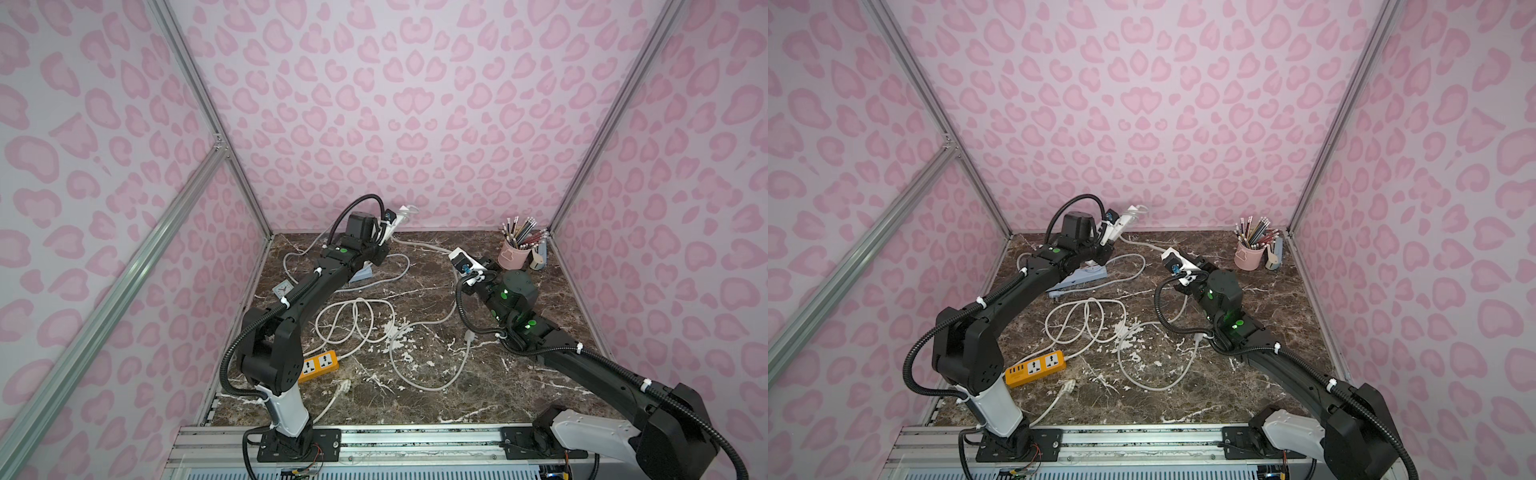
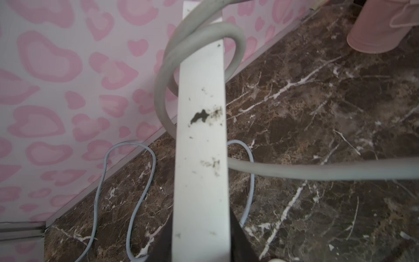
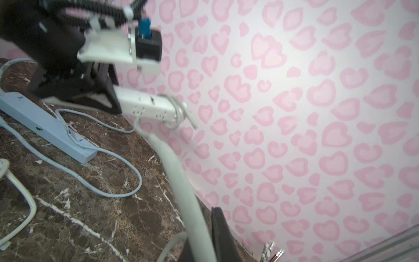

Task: Wrap the cord around the power strip
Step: Wrap the power cord around the power strip.

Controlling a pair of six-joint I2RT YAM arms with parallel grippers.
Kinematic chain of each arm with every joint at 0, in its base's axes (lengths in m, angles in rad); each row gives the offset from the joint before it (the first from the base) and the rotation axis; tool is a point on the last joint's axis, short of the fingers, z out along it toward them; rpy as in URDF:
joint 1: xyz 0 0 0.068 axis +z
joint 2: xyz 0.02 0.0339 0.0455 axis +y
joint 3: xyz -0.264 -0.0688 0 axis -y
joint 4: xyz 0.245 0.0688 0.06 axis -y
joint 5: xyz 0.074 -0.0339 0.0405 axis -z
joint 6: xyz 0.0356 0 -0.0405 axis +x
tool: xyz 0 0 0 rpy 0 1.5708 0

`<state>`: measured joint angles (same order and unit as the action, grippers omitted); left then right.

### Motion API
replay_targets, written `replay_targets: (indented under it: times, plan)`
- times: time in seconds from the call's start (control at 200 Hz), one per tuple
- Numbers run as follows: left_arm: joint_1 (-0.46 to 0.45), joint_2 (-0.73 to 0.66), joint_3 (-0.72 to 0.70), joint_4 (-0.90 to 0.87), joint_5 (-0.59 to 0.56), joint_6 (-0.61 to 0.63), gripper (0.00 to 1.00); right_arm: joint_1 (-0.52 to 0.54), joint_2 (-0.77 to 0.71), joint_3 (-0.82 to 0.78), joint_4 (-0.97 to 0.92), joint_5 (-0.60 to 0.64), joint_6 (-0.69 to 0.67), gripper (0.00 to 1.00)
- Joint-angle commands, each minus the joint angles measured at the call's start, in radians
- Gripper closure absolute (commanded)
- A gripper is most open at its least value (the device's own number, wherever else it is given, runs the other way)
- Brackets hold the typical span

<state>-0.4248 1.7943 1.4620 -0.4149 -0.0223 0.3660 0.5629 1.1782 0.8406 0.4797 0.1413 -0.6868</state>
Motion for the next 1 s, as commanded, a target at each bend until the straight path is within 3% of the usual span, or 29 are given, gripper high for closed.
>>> replay_targets:
  times: [0.0, 0.1, 0.265, 0.38, 0.58, 0.73, 0.95, 0.995]
  plan:
    - [-0.064, 0.005, 0.001, -0.054, 0.050, 0.163, 0.97, -0.011, 0.022, 0.093, 0.016, -0.029, -0.052, 1.00]
    - [-0.128, -0.004, 0.002, -0.150, 0.123, 0.236, 0.97, -0.062, 0.078, 0.191, -0.071, -0.080, -0.043, 1.00]
    - [-0.194, -0.105, -0.056, -0.239, 0.378, 0.326, 0.97, -0.159, 0.174, 0.312, -0.214, -0.181, -0.010, 1.00]
    - [-0.223, -0.165, -0.074, -0.273, 0.473, 0.348, 0.97, -0.222, 0.257, 0.412, -0.325, -0.225, 0.018, 1.00]
    - [-0.226, -0.222, -0.013, -0.315, 0.774, 0.358, 0.97, -0.301, 0.372, 0.494, -0.374, -0.503, 0.180, 1.00]
    - [-0.213, -0.274, -0.004, -0.122, 0.837, 0.183, 0.97, -0.338, 0.418, 0.432, -0.234, -0.620, 0.346, 0.99]
    - [-0.210, -0.289, 0.054, 0.050, 0.793, -0.030, 0.97, -0.336, 0.494, 0.293, 0.090, -0.684, 0.624, 0.86]
    - [-0.209, -0.291, 0.064, 0.066, 0.792, -0.060, 0.97, -0.326, 0.511, 0.276, 0.143, -0.678, 0.657, 0.80]
